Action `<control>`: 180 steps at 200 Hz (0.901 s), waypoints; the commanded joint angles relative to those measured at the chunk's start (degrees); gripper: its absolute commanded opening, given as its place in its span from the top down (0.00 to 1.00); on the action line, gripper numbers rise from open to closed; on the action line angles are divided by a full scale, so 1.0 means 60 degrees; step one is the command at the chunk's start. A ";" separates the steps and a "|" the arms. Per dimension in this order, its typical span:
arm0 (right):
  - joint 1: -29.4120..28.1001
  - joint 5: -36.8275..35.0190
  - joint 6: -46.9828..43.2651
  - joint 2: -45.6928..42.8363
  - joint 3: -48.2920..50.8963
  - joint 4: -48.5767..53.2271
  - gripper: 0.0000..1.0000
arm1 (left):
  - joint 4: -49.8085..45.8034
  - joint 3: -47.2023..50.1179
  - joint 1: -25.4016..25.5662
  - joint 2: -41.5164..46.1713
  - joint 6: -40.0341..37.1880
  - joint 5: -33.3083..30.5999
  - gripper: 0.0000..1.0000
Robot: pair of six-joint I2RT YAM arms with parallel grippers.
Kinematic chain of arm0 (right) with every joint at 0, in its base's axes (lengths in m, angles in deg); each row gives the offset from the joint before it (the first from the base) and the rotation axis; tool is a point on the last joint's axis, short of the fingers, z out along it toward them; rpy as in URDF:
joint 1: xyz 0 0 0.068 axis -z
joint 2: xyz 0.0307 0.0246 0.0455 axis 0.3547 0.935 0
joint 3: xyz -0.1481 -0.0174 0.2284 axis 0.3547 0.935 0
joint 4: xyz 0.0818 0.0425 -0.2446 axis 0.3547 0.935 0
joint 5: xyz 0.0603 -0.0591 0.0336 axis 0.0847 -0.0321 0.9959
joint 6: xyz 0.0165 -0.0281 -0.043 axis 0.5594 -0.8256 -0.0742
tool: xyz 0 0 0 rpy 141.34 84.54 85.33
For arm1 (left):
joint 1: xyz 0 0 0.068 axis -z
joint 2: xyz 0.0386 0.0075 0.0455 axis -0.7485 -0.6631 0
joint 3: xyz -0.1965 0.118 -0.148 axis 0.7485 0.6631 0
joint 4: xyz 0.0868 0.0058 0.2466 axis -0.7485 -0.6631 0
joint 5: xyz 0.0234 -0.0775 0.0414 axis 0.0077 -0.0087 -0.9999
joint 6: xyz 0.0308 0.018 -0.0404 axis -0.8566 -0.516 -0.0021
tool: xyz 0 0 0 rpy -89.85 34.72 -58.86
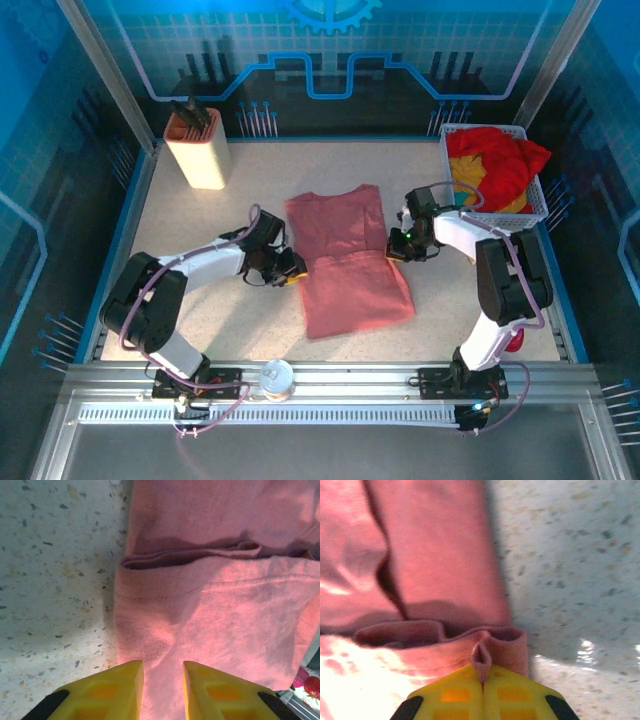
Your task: Fold and stack the t-shirts
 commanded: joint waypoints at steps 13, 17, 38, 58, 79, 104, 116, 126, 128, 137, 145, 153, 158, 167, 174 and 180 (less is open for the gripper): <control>-0.0054 0.3483 0.0473 -0.0574 0.0247 -0.1467 1.00 | -0.0008 0.0064 -0.0462 0.0348 -0.0294 0.0365 0.73; -0.0060 0.4006 0.0633 -0.0563 0.0323 -0.1790 1.00 | 0.0003 0.0089 -0.0554 0.0385 -0.0298 0.0390 0.73; -0.0124 0.6192 0.2076 -0.0385 0.0913 -0.4175 1.00 | 0.0151 0.0204 -0.0805 0.0625 -0.0301 0.0482 0.73; -0.0116 0.6754 0.2804 0.0183 0.1226 -0.5334 1.00 | 0.0211 0.0143 -0.0851 0.0663 -0.0327 0.0568 0.73; 0.0089 0.6714 0.3215 0.0877 0.1553 -0.6171 1.00 | 0.0301 0.0121 -0.0853 0.0513 -0.0322 0.0719 0.74; 0.0665 0.6089 0.3370 0.1076 0.2212 -0.6468 1.00 | 0.0526 0.0323 -0.0857 0.0497 -0.0246 0.0723 0.76; 0.0831 0.5641 0.2919 0.1106 0.2176 -0.5681 1.00 | 0.0790 0.0504 -0.0844 0.0446 -0.0121 0.0766 0.76; 0.0876 0.5318 0.2430 0.1175 0.2000 -0.4889 1.00 | 0.0933 0.0602 -0.0840 0.0346 -0.0053 0.0803 0.76; 0.0877 0.5275 0.2350 0.1186 0.1973 -0.4809 1.00 | 0.0952 0.0616 -0.0843 0.0335 -0.0044 0.0798 0.76; 0.0869 0.5125 0.2057 0.1163 0.1918 -0.4484 1.00 | 0.1014 0.0687 -0.0844 0.0233 -0.0036 0.0797 0.75; 0.0870 0.4965 0.1846 0.1061 0.1900 -0.4157 0.99 | 0.1045 0.0725 -0.0846 0.0178 -0.0050 0.0799 0.74; 0.0864 0.4837 0.1669 0.0919 0.1868 -0.3929 0.90 | 0.1053 0.0750 -0.0839 0.0115 -0.0064 0.0754 0.70; 0.0863 0.4722 0.1556 0.0802 0.1837 -0.3732 0.82 | 0.1046 0.0758 -0.0830 0.0099 -0.0083 0.0707 0.68; 0.0855 0.4451 0.1262 0.0583 0.1715 -0.3269 0.70 | 0.1031 0.0772 -0.0830 0.0050 -0.0098 0.0600 0.66; 0.0855 0.4171 0.1021 0.0426 0.1575 -0.2848 0.62 | 0.1045 0.0755 -0.0830 -0.0001 -0.0110 0.0591 0.64; 0.0836 0.3949 0.0778 0.0292 0.1548 -0.2464 0.55 | 0.1060 0.0729 -0.0829 -0.0043 -0.0110 0.0581 0.64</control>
